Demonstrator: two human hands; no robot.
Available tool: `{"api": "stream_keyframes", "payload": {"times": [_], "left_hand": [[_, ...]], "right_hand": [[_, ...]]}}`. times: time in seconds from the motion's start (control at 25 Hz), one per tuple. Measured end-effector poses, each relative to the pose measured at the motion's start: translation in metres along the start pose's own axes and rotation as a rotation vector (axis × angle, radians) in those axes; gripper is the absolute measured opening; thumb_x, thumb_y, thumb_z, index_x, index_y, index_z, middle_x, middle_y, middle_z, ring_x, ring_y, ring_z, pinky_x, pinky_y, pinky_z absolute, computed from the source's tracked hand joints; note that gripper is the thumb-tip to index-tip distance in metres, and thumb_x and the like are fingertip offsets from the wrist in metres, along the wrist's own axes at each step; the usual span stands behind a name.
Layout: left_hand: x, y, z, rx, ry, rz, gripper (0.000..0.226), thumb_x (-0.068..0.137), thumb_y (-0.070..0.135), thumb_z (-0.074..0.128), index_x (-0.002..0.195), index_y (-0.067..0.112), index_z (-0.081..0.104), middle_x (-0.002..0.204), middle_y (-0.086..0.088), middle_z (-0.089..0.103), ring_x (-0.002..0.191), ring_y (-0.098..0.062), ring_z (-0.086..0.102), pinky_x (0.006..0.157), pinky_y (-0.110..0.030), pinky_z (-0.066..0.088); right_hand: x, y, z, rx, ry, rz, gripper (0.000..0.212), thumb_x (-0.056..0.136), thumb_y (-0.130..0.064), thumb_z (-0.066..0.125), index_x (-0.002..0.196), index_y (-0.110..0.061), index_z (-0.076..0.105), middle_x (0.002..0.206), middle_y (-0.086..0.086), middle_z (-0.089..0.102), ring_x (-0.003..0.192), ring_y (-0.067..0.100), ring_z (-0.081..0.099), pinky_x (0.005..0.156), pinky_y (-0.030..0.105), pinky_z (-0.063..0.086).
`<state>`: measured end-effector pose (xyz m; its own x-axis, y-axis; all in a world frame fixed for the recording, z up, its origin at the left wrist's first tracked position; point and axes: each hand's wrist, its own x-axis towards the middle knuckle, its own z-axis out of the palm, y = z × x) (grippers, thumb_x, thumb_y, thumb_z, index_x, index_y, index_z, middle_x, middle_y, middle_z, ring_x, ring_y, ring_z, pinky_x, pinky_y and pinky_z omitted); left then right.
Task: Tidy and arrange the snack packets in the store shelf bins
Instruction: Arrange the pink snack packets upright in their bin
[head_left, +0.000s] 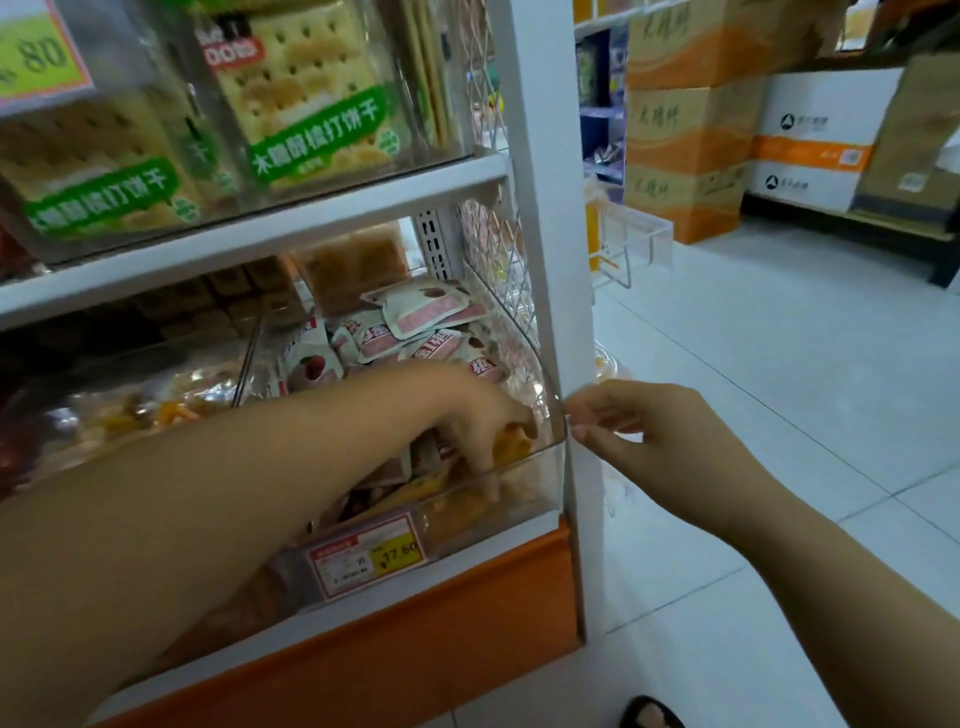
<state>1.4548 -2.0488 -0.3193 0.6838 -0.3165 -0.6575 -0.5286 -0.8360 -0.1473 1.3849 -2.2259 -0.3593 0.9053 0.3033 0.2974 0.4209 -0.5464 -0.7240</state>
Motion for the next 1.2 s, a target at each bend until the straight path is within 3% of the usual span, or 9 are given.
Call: {"api": "stream_keyframes", "payload": {"times": [0.12, 0.4, 0.6, 0.8, 0.88, 1.04, 1.2], "left_hand": [[0.004, -0.004, 0.007, 0.027, 0.004, -0.003, 0.095, 0.067, 0.056, 0.075, 0.144, 0.034, 0.025, 0.146, 0.001, 0.035, 0.128, -0.025, 0.04, 0.103, -0.043, 0.04], [0.01, -0.002, 0.007, 0.169, 0.008, -0.008, 0.08, 0.078, 0.048, 0.068, 0.144, 0.032, 0.026, 0.138, -0.006, 0.032, 0.126, -0.029, 0.035, 0.097, -0.044, 0.04], [0.005, -0.014, 0.009, -0.018, 0.094, 0.041, 0.067, 0.077, 0.04, 0.072, 0.135, 0.026, 0.042, 0.132, -0.002, 0.04, 0.115, -0.022, 0.044, 0.095, -0.041, 0.044], [-0.016, -0.028, 0.004, -0.111, 0.355, 0.038, 0.053, 0.07, 0.052, 0.075, 0.108, 0.021, 0.054, 0.102, 0.003, 0.057, 0.09, -0.017, 0.054, 0.075, -0.035, 0.047], [-0.03, -0.028, 0.003, -0.16, 0.469, 0.048, 0.047, 0.068, 0.051, 0.076, 0.098, 0.02, 0.057, 0.092, 0.003, 0.06, 0.082, -0.014, 0.054, 0.066, -0.029, 0.043], [-0.074, -0.015, 0.014, -0.636, 0.754, 0.116, 0.037, 0.065, 0.04, 0.08, 0.087, 0.017, 0.06, 0.081, 0.011, 0.064, 0.07, 0.003, 0.059, 0.054, -0.01, 0.042], [-0.117, -0.011, 0.049, -1.129, 1.151, 0.138, 0.034, 0.063, 0.034, 0.074, 0.085, 0.011, 0.061, 0.078, 0.016, 0.069, 0.073, 0.002, 0.065, 0.062, -0.013, 0.05]], "right_hand": [[0.0, -0.001, 0.003, 0.005, -0.019, 0.012, 0.014, 0.087, -0.023, 0.061, 0.094, -0.034, 0.067, 0.092, -0.017, 0.067, 0.085, -0.001, 0.062, 0.08, 0.014, 0.048], [0.0, -0.004, 0.004, 0.011, -0.007, 0.029, 0.014, 0.087, -0.02, 0.062, 0.095, -0.03, 0.069, 0.089, -0.015, 0.069, 0.084, -0.003, 0.063, 0.079, 0.009, 0.047], [0.0, -0.005, 0.004, 0.024, -0.015, 0.039, 0.013, 0.087, -0.021, 0.062, 0.092, -0.032, 0.068, 0.09, -0.017, 0.069, 0.083, -0.004, 0.063, 0.077, 0.006, 0.046], [0.0, -0.009, 0.005, 0.023, 0.008, 0.029, 0.013, 0.086, -0.019, 0.063, 0.089, -0.031, 0.067, 0.088, -0.012, 0.07, 0.083, 0.0, 0.064, 0.082, 0.016, 0.05], [0.001, -0.013, 0.005, 0.005, 0.053, 0.025, 0.014, 0.086, -0.019, 0.063, 0.086, -0.033, 0.066, 0.084, -0.015, 0.068, 0.081, 0.0, 0.063, 0.08, 0.014, 0.049], [0.0, -0.028, 0.004, 0.028, 0.21, 0.0, 0.012, 0.085, -0.022, 0.063, 0.088, -0.033, 0.066, 0.08, -0.026, 0.062, 0.084, -0.009, 0.057, 0.072, 0.0, 0.043], [-0.005, -0.048, 0.015, 0.062, 0.213, -0.037, 0.01, 0.085, -0.024, 0.062, 0.09, -0.033, 0.065, 0.078, -0.026, 0.06, 0.081, -0.007, 0.058, 0.068, 0.002, 0.044]]}}
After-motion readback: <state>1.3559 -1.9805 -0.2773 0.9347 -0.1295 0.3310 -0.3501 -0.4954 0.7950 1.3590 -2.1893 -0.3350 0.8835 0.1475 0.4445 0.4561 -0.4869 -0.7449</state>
